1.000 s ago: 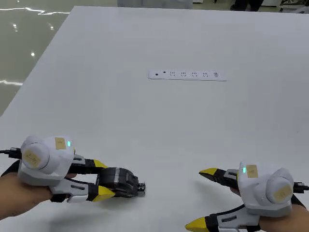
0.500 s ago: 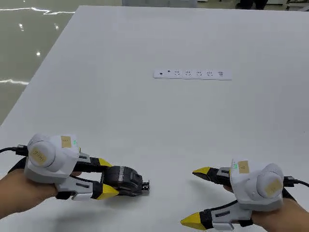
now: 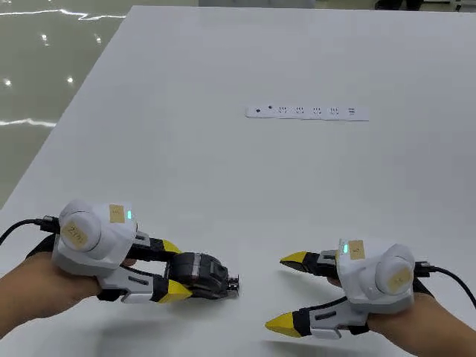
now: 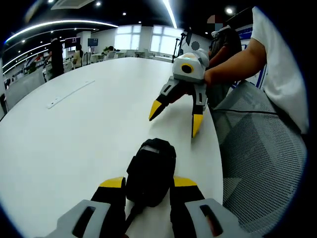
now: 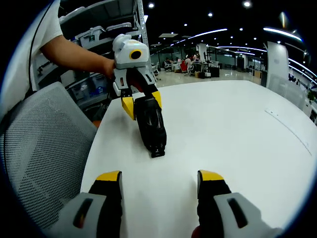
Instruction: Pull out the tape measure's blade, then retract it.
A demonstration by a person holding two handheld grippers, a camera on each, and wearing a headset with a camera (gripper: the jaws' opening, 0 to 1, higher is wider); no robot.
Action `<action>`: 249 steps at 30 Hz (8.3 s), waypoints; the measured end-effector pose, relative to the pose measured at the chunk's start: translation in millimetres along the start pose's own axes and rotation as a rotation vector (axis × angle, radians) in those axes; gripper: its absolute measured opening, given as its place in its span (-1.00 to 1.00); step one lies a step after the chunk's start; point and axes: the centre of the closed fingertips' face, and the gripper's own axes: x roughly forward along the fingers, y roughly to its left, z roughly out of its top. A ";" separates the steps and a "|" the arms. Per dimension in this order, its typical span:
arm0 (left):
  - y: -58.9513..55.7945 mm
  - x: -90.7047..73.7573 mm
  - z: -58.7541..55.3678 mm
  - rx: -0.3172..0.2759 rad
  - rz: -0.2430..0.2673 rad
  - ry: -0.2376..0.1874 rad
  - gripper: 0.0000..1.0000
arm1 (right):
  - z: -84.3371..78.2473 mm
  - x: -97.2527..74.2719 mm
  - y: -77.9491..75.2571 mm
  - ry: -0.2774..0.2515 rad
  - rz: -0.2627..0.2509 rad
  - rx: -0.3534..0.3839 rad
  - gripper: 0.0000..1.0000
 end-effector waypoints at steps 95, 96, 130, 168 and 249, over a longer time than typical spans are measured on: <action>-0.1 1.4 -2.3 0.092 0.001 0.062 -0.43 | 13.1 60.2 9.0 0.005 0.129 -0.171 -0.78; 0.2 1.3 -2.6 0.094 0.000 0.065 -0.43 | 12.1 58.8 8.7 0.006 0.130 -0.165 -0.77; 0.8 1.9 -3.3 0.084 0.002 0.075 -0.44 | -17.2 -13.4 -11.0 0.070 0.077 -0.175 -0.78; 0.7 3.0 -2.0 0.092 -0.008 0.097 -0.44 | -69.2 -105.5 -33.3 0.158 -0.015 -0.088 -0.79; -1.8 6.7 -1.5 0.064 0.016 0.106 -0.33 | -104.2 -141.6 -30.6 0.194 -0.057 0.008 -0.60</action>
